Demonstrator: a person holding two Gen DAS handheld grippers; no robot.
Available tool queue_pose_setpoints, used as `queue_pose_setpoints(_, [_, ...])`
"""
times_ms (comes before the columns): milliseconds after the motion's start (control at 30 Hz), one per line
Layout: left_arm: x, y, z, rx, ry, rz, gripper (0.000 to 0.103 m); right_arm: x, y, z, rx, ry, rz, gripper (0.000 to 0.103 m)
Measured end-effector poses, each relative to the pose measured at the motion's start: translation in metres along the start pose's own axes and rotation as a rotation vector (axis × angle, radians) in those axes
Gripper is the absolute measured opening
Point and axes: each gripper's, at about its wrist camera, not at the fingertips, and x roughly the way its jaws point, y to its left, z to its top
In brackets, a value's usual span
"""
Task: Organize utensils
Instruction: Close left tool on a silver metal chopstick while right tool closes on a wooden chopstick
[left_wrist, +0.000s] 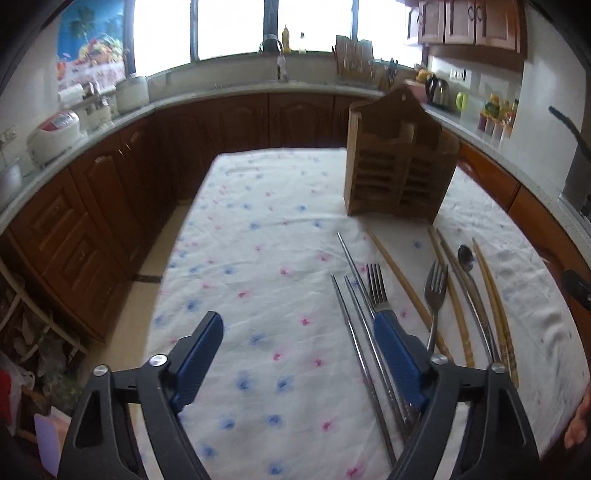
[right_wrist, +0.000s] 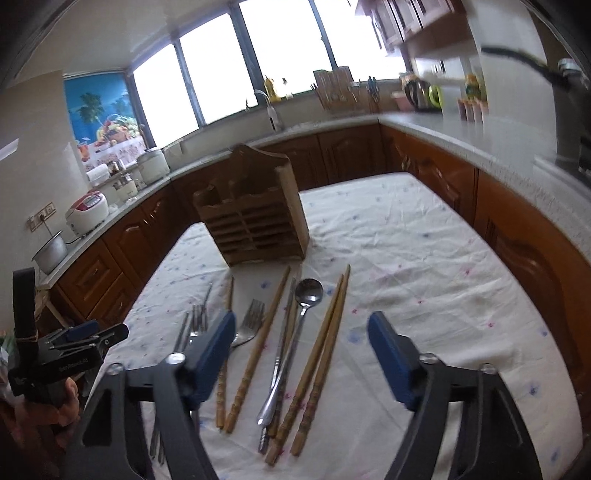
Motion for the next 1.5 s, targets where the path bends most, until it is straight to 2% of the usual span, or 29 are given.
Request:
queue_pose_setpoints(200, [0.035, -0.008, 0.017, 0.027, 0.096, -0.012, 0.066, 0.042, -0.02, 0.012, 0.05, 0.094, -0.021, 0.047])
queue_pose_setpoints(300, [0.052, -0.013, 0.023, 0.036, 0.132, -0.015, 0.061, 0.064, -0.029, 0.017, 0.065, 0.141, -0.041, 0.039])
queue_pose_setpoints(467, [0.078, -0.018, 0.033, 0.048, 0.167, -0.01, 0.058, 0.1, -0.039, 0.026, 0.076, 0.218, -0.053, 0.03])
queue_pose_setpoints(567, [0.092, -0.018, 0.038, 0.05, 0.186, -0.009, 0.052, 0.116, -0.04, 0.028, 0.069, 0.255, -0.067, 0.022])
queue_pose_setpoints(700, [0.106, -0.017, 0.041, 0.057, 0.21, -0.027, 0.048, 0.132, -0.04, 0.027, 0.046, 0.296, -0.071, 0.019])
queue_pose_setpoints(833, [0.11, -0.025, 0.042, 0.103, 0.205, -0.009, 0.042, 0.139, -0.04, 0.028, 0.024, 0.304, -0.079, 0.015])
queue_pose_setpoints(1100, [0.114, -0.035, 0.049, 0.154, 0.219, -0.062, 0.008, 0.156, -0.039, 0.039, -0.004, 0.319, -0.09, 0.011])
queue_pose_setpoints(1267, [0.115, -0.032, 0.049, 0.152, 0.206, -0.092, 0.003, 0.162, -0.038, 0.042, -0.007, 0.306, -0.086, 0.011])
queue_pose_setpoints(1467, [0.117, -0.028, 0.05, 0.138, 0.223, -0.101, 0.003, 0.171, -0.058, 0.053, 0.131, 0.339, -0.011, 0.012])
queue_pose_setpoints(1500, [0.117, -0.028, 0.051, 0.138, 0.226, -0.1, 0.004, 0.172, -0.058, 0.055, 0.132, 0.344, -0.014, 0.008])
